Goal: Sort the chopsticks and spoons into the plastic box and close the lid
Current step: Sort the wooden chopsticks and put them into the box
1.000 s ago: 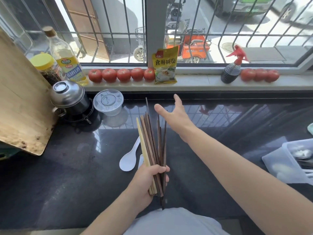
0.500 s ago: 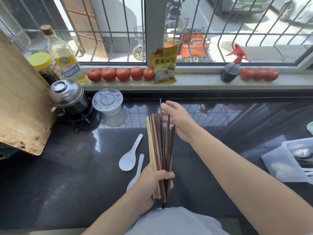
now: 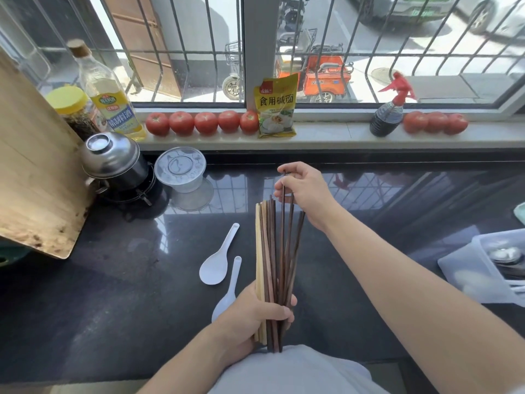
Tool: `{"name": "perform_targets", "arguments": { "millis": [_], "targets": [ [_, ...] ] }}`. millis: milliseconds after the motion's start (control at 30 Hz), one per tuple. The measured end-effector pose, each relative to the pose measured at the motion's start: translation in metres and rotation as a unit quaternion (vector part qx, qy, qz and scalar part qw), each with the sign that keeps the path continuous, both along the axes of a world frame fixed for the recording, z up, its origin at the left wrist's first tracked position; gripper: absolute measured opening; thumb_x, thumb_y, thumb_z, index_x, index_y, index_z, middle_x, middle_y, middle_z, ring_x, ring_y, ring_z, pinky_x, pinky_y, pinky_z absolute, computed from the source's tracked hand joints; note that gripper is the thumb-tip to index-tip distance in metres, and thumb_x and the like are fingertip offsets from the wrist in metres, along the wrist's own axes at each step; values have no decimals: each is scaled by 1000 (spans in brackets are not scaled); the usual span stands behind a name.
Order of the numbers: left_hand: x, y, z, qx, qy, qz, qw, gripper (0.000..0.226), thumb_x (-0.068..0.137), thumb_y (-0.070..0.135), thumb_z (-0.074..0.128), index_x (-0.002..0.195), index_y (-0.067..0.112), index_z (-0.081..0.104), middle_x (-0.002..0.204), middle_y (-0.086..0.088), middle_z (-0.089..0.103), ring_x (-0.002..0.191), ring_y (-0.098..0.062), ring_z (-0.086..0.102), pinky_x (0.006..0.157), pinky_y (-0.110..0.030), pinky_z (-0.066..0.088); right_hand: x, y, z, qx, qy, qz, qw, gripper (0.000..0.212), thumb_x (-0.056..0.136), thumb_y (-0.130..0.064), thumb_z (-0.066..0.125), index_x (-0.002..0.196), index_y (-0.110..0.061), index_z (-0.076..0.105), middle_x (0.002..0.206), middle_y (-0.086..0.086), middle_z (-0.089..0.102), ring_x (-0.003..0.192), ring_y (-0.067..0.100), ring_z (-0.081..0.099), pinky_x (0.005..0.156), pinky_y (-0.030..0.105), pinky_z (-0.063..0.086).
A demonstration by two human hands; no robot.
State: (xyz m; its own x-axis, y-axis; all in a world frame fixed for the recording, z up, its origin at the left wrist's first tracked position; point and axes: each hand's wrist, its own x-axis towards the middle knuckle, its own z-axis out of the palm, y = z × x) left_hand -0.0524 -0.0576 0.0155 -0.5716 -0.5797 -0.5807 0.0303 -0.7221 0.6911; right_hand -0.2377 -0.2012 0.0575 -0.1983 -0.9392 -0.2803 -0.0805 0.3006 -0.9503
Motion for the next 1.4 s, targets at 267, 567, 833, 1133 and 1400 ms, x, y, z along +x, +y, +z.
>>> {"name": "perform_targets", "arguments": {
  "millis": [267,567,833,1133,1400],
  "targets": [
    [1,1,2,-7,31,-1,1000,44,75,-4,76,113,4,56,99,-16,62,79,-31,54,78,-45,44,-13,14,4,-6,13,-28,1000,22,98,-2,52,115,-13,63,94,7,73,87,20,72,88,39,61],
    [-7,-1,7,3,23,51,998,40,82,0,75,112,9,50,87,-16,56,70,-28,59,78,-46,52,1,53,-14,24,-174,4,984,65,101,-56,47,158,-33,24,160,-8,33,139,18,44,116,49,36],
    [-8,-11,10,-27,-13,-28,999,52,89,-12,64,130,15,48,114,-19,72,97,-41,73,83,-55,60,28,51,-3,59,-213,-32,975,64,98,-23,66,151,-28,31,124,14,66,92,30,76,80,47,63],
    [9,16,-1,28,-17,-94,995,61,80,-7,72,133,10,46,92,-19,67,87,-37,70,89,-46,58,25,71,-24,81,-131,-95,983,46,109,-40,34,125,-10,65,104,8,77,86,33,75,81,47,62],
    [8,24,-3,77,-6,-72,994,30,92,11,72,114,0,54,94,-23,69,86,-39,70,80,-44,58,6,86,-14,124,-171,-66,975,36,109,-22,38,135,-1,52,120,16,71,96,34,75,91,50,59]
  ]
}}
